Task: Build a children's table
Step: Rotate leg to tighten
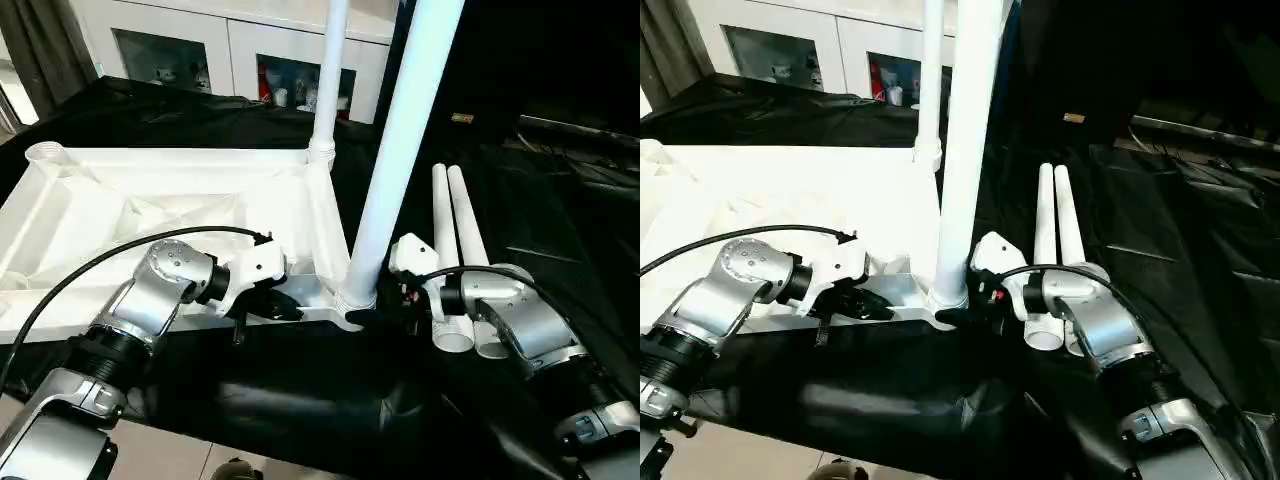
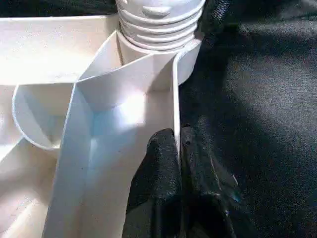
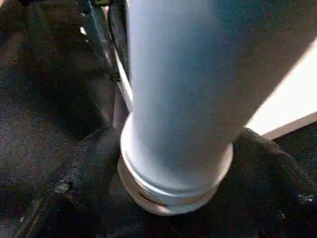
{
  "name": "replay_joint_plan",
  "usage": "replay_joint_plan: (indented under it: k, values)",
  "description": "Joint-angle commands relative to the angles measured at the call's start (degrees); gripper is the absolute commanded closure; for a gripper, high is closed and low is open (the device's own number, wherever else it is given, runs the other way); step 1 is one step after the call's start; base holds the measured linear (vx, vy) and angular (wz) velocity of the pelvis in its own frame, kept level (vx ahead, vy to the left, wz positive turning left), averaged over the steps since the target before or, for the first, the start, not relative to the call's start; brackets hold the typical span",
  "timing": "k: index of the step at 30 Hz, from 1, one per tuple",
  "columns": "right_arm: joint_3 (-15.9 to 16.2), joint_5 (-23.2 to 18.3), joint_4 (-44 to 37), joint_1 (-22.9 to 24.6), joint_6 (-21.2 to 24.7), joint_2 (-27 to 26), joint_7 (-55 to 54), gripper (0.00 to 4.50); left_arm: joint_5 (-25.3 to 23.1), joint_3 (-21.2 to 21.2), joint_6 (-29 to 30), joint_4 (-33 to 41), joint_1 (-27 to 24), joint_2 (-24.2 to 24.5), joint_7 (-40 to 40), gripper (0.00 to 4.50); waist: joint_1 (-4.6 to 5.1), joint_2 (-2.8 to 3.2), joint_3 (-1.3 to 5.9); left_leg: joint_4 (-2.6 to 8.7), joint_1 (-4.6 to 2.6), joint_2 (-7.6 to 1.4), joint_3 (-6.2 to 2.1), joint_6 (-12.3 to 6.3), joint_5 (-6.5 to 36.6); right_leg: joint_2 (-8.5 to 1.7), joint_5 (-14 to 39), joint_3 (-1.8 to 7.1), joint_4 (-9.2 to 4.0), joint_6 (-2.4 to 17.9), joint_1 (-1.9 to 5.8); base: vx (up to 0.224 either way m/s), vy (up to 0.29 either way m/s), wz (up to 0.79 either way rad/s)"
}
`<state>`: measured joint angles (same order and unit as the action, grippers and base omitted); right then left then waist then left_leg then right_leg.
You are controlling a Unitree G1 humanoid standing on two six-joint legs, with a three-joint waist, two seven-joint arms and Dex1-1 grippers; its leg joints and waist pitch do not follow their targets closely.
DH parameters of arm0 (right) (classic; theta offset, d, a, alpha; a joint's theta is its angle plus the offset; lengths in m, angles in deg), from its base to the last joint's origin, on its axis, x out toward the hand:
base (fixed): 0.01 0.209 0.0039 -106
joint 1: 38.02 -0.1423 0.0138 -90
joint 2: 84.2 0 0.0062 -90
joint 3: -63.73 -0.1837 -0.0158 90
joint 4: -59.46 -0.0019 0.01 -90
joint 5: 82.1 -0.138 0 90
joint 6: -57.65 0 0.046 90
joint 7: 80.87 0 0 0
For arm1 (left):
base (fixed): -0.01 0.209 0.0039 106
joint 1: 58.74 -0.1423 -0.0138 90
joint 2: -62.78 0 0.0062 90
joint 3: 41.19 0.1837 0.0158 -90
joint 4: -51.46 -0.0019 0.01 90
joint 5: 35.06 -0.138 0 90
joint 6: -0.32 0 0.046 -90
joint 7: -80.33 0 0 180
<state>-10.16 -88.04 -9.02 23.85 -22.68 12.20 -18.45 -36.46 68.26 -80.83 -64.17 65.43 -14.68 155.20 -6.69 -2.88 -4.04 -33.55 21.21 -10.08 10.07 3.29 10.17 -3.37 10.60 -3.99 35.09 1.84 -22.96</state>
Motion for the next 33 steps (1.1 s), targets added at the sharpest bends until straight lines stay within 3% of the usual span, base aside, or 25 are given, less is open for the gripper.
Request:
replay_joint_plan:
  k: [1,4,12,14,18,21,22,23,24,26,30,33]
  values:
    - [-0.62,-0.40,-0.53,0.43,0.39,-0.25,-0.44,1.26,0.50,0.73,-0.80,1.08,0.45,-0.02,1.41,4.50,-0.04,0.61,4.18,3.86,-1.04,-3.66,-1.11,-1.56,9.41,-5.71,8.39,3.34,-3.68,12.34,3.06,0.000,0.000,0.00]
    - [-0.63,-0.48,-0.45,0.51,0.38,-0.59,-0.68,1.59,0.44,0.77,-0.76,1.09,0.41,0.04,1.42,4.50,-0.07,0.70,4.15,3.86,-1.04,-3.65,-1.12,-1.46,9.53,-5.71,8.44,3.34,-3.68,12.36,3.08,0.000,0.000,0.00]
    - [-1.68,-1.62,0.09,1.04,1.45,-2.33,-2.47,1.73,0.59,0.46,-0.75,0.53,0.52,-0.19,1.06,4.50,-0.01,0.61,4.13,3.84,-0.96,-3.59,-1.14,-1.41,9.59,-5.74,9.21,3.33,-3.71,12.13,3.13,0.000,0.000,0.00]
    - [-5.28,-2.24,4.24,-0.12,1.60,-6.24,-10.65,1.74,0.27,-0.74,1.08,-0.43,1.05,-2.00,-3.10,4.50,0.20,0.58,4.06,3.87,-0.94,-3.63,-1.12,-1.08,10.02,-5.87,9.99,3.42,-3.77,12.31,2.92,0.000,0.000,0.00]
    - [-8.81,-1.27,10.42,-1.92,2.03,-11.11,-23.18,1.75,-1.13,-1.88,2.67,-2.92,2.45,-5.34,-10.42,4.50,0.80,0.57,3.93,4.15,-1.15,-3.46,-1.38,1.12,12.26,-5.87,15.70,3.28,-4.33,10.76,2.80,0.000,0.000,0.00]
    - [-12.55,-0.62,15.78,-4.05,4.32,-17.24,-38.69,1.75,-3.07,-2.56,6.03,-6.17,4.45,-10.46,-19.98,4.50,1.43,0.85,3.94,4.24,-1.23,-3.54,-1.41,1.93,12.58,-5.82,14.89,3.42,-4.34,11.08,2.53,0.000,0.000,0.00]
    - [-12.55,-0.62,15.78,-4.05,4.32,-17.24,-38.69,1.75,-3.07,-2.56,6.03,-6.17,4.45,-10.46,-19.98,4.50,1.51,0.70,4.05,4.19,-1.20,-3.36,-1.43,2.21,12.37,-5.78,14.66,3.36,-4.26,10.94,2.72,0.000,0.000,0.00]
    - [-14.05,-0.08,19.22,-5.76,4.83,-20.50,-46.94,1.75,-3.58,-3.15,7.89,-8.25,5.74,-13.89,-25.35,4.50,1.37,0.84,4.11,4.12,-1.17,-3.33,-1.43,2.08,12.06,-5.86,14.11,3.37,-4.23,10.82,2.82,0.000,0.000,0.00]
    - [-14.19,-0.05,19.53,-5.92,4.89,-20.79,-47.65,1.75,-3.62,-3.19,8.05,-8.43,5.86,-14.20,-25.81,4.50,1.62,0.94,3.98,4.13,-1.35,-3.39,-1.27,2.19,12.13,-5.74,13.43,3.52,-4.31,11.11,2.35,0.000,0.000,0.00]
    - [-15.72,-0.39,22.90,-7.88,4.65,-24.16,-53.07,1.75,-4.10,-3.33,8.97,-10.06,6.85,-17.07,-29.41,4.50,1.54,0.88,4.09,4.12,-1.20,-3.26,-1.38,2.13,11.97,-5.80,13.18,3.45,-4.25,10.91,2.71,0.000,0.000,0.00]
    - [-14.46,0.82,26.06,-11.05,1.20,-27.32,-53.49,1.75,-5.21,-2.41,8.21,-11.65,8.09,-19.76,-31.04,4.50,1.48,1.09,4.04,4.13,-1.12,-3.20,-1.27,1.54,11.82,-5.69,11.31,3.48,-4.25,10.27,2.74,0.000,0.000,0.00]
    - [-14.94,0.41,26.11,-11.92,0.37,-27.14,-52.02,1.05,-5.27,-2.64,7.91,-12.24,8.58,-19.35,-30.86,4.50,1.54,1.16,3.93,4.27,-1.12,-3.27,-1.32,1.29,12.66,-5.60,10.71,3.45,-4.20,10.23,2.79,0.000,0.000,0.00]
